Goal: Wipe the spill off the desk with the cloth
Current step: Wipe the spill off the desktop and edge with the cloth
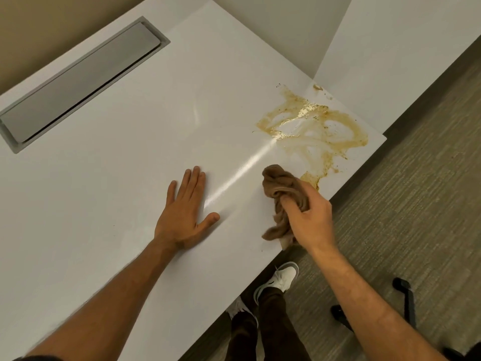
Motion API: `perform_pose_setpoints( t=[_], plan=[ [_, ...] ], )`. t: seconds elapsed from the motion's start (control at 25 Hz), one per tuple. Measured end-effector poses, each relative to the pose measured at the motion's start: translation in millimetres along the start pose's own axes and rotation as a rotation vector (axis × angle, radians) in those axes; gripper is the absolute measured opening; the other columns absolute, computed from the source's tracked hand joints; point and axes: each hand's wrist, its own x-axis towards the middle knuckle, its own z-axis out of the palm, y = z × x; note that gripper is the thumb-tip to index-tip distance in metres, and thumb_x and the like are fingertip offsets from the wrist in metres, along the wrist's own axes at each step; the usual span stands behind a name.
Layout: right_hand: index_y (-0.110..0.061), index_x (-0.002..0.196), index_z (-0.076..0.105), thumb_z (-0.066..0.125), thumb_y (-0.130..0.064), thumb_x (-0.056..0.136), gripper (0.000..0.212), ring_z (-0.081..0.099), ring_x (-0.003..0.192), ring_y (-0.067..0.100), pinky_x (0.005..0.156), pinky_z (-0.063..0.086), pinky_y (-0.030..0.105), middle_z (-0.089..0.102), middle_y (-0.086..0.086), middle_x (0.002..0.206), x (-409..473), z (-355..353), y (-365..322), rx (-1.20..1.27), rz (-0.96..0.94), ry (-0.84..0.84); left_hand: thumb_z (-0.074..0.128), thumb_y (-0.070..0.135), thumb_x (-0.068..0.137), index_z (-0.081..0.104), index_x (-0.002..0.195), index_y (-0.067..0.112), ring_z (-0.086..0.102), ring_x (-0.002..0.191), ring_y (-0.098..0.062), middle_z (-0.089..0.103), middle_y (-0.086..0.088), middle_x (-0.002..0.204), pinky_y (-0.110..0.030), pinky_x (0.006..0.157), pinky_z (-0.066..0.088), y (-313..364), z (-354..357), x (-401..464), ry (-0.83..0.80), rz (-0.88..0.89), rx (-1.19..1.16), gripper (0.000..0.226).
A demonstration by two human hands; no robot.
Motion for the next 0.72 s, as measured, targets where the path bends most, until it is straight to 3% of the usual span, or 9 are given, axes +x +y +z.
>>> perform_pose_setpoints(
  t=[0.08,0.12,0.2,0.32,0.44,0.56,0.72],
  plan=[
    [-0.036,0.147,0.052,0.069,-0.022,0.094,0.058,0.050,0.141,0.023,0.108,0.049,0.045,0.051,-0.004,0.154,-1,13,9,-0.407,-0.117,-0.062,0.020,0.075,0.097,-0.006,0.168,0.014,-0.015,0.162,-0.016,-0.013,-0.001,0.177,-0.046,0.131,-0.008,1,1,0,0.000,-0.002,0.006,0.097],
    [-0.028,0.154,0.044,0.071,-0.022,0.093,0.067,0.034,0.152,0.026,0.112,0.042,0.048,0.037,0.001,0.164,-1,20,14,-0.551,-0.170,-0.075,0.020,0.076,0.096,-0.006,0.168,0.015,-0.015,0.162,-0.015,-0.013,-0.001,0.177,-0.047,0.132,-0.007,0,1,1,0.001,-0.006,0.005,0.098],
    [-0.018,0.160,0.033,0.077,-0.030,0.089,0.085,0.020,0.156,0.032,0.117,0.035,0.049,0.025,0.010,0.169,2,31,21,-0.673,-0.208,-0.084,0.021,0.076,0.096,-0.007,0.168,0.016,-0.015,0.162,-0.015,-0.014,0.001,0.176,-0.048,0.132,-0.006,-1,1,2,-0.001,-0.013,0.003,0.098],
    [-0.017,0.160,0.030,0.078,-0.015,0.087,0.087,0.018,0.157,0.029,0.119,0.037,0.052,0.024,0.009,0.169,18,42,21,-0.599,-0.176,-0.018,0.024,0.076,0.097,-0.008,0.168,0.018,-0.015,0.162,-0.015,-0.015,0.002,0.176,-0.046,0.131,-0.008,-2,2,4,-0.007,-0.009,0.006,0.097],
    [-0.017,0.159,0.036,0.071,-0.020,0.095,0.073,0.026,0.155,0.025,0.121,0.031,0.038,0.034,0.006,0.166,54,57,6,-0.360,-0.110,0.114,0.023,0.077,0.097,-0.007,0.168,0.018,-0.015,0.162,-0.015,-0.014,0.002,0.176,-0.042,0.130,-0.012,-3,3,4,0.001,-0.013,0.018,0.097],
    [-0.015,0.155,0.041,0.071,-0.022,0.096,0.067,0.040,0.149,0.025,0.119,0.039,0.043,0.045,0.006,0.159,97,75,-15,-0.234,-0.087,0.243,0.024,0.076,0.098,-0.005,0.168,0.017,-0.013,0.163,-0.016,-0.012,0.002,0.177,-0.038,0.129,-0.016,-3,4,4,0.011,-0.016,0.019,0.096],
    [-0.014,0.153,0.043,0.069,-0.020,0.097,0.062,0.043,0.146,0.024,0.117,0.041,0.045,0.047,0.005,0.156,144,98,-32,-0.189,-0.084,0.292,0.025,0.075,0.099,-0.003,0.169,0.017,-0.011,0.163,-0.017,-0.012,0.002,0.177,-0.039,0.130,-0.014,-3,3,6,0.001,-0.031,0.032,0.095]
  ],
)
